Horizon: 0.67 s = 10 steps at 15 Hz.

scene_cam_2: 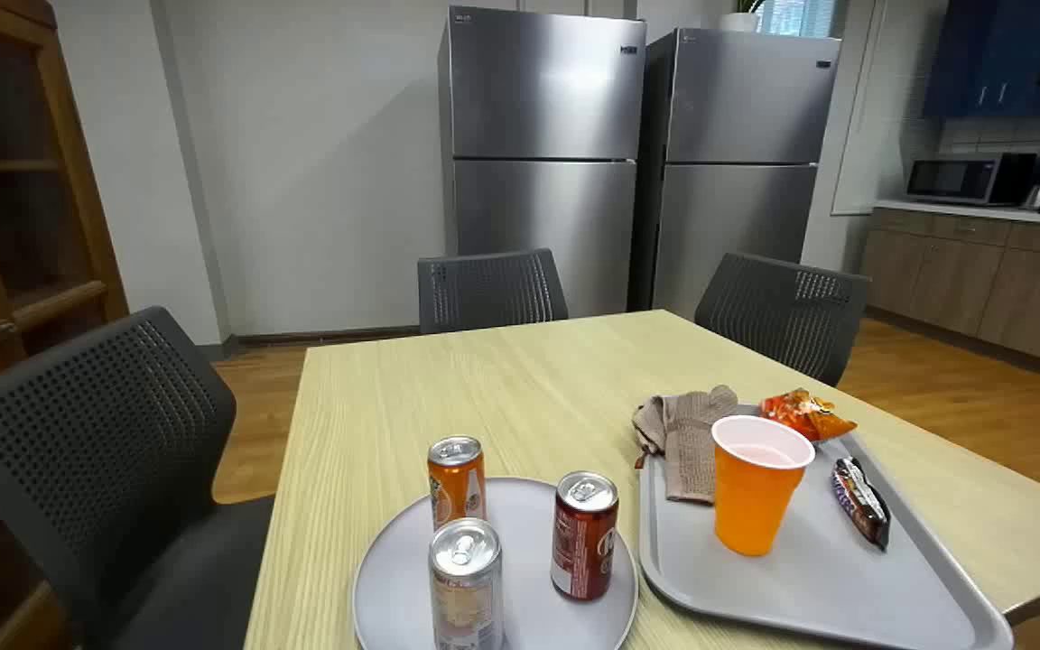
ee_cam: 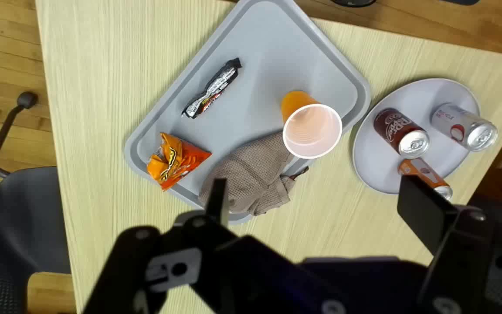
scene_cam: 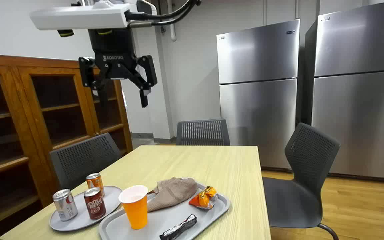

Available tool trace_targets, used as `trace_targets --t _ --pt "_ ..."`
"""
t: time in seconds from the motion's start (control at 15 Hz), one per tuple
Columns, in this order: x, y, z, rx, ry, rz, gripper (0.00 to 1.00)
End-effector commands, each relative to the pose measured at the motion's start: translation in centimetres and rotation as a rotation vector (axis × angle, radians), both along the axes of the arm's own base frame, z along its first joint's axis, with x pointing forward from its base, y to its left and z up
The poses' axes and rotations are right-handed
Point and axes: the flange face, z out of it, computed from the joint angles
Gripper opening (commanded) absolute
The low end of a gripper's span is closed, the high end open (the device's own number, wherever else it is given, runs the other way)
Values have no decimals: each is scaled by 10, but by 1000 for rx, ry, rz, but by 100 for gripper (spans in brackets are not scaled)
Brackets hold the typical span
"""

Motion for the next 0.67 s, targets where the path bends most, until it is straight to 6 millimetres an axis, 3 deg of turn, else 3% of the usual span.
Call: trace_targets --t 0.0,0.6 --pt "1 0 0 0 3 0 100" --pt "6 3 -8 18 24 -1 100"
